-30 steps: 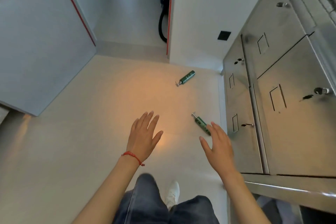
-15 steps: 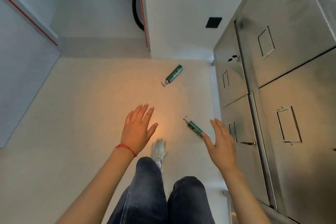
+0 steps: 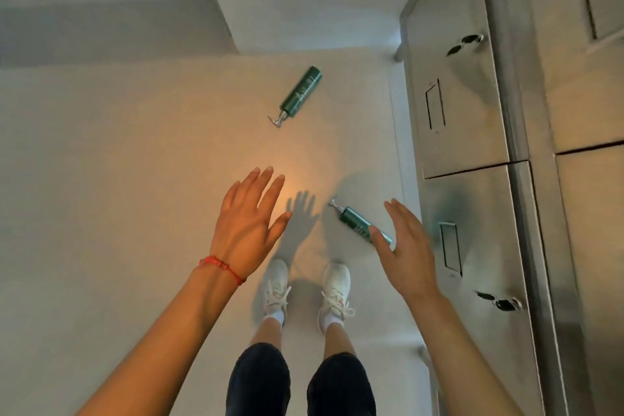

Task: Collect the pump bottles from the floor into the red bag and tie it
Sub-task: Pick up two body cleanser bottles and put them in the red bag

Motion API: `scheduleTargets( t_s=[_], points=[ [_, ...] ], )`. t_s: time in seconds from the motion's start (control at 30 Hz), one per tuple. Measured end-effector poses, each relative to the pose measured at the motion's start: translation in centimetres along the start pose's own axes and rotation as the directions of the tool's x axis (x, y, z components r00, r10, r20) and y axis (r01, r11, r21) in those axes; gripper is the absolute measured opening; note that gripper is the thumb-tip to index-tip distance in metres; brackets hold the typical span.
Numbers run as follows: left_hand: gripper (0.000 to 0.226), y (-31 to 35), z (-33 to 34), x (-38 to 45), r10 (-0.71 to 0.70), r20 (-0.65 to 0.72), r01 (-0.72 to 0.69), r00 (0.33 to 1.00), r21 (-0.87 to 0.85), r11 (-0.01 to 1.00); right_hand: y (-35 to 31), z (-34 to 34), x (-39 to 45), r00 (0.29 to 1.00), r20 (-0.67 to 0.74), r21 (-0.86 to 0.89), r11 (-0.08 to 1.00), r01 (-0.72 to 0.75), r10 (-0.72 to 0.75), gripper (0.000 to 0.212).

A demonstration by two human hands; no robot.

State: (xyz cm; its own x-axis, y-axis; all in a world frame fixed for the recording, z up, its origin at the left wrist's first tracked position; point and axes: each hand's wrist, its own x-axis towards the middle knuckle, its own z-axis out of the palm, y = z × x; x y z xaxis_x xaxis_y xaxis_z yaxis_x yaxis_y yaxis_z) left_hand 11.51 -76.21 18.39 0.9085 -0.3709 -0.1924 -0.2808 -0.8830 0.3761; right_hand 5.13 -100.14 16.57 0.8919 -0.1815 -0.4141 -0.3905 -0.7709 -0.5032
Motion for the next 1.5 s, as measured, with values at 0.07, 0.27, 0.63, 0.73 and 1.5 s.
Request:
scheduleTargets(
  t_s=[0.07,0.27,0.63,0.73,1.5],
  points=[
    [0.054,-1.1,4.3,1.9,-0.052,-0.004,0.051,0.999,-0.016,0.999,2.8,2.9,3.0,0.999,0.032,0.008,1.0,-0.004,0.003,0.051],
    [0.055,-4.6,18.1,5.6,-0.12,-0.004,0.119,0.993,-0.077,0.99,12.0,12.5,10.9,0.995,0.099,0.0,1.0,-0.018,0.018,0.052],
    [0.056,-10.6,36.9,7.3,-0.08,0.065,0.084,0.995,-0.06,0.995,25.8,29.1,19.5,0.971,0.17,0.027,0.984,-0.175,0.168,0.056],
    [0.057,-11.9,39.3,6.4,-0.103,0.087,0.107,0.991,-0.052,0.993,27.8,31.8,20.7,0.959,0.208,-0.02,0.981,-0.193,0.193,0.061],
    [0.057,-6.5,13.7,3.3,-0.221,-0.016,0.218,0.975,-0.093,0.971,2.0,11.4,11.2,0.967,0.243,0.772,0.59,-0.236,0.069,0.013]
  ],
)
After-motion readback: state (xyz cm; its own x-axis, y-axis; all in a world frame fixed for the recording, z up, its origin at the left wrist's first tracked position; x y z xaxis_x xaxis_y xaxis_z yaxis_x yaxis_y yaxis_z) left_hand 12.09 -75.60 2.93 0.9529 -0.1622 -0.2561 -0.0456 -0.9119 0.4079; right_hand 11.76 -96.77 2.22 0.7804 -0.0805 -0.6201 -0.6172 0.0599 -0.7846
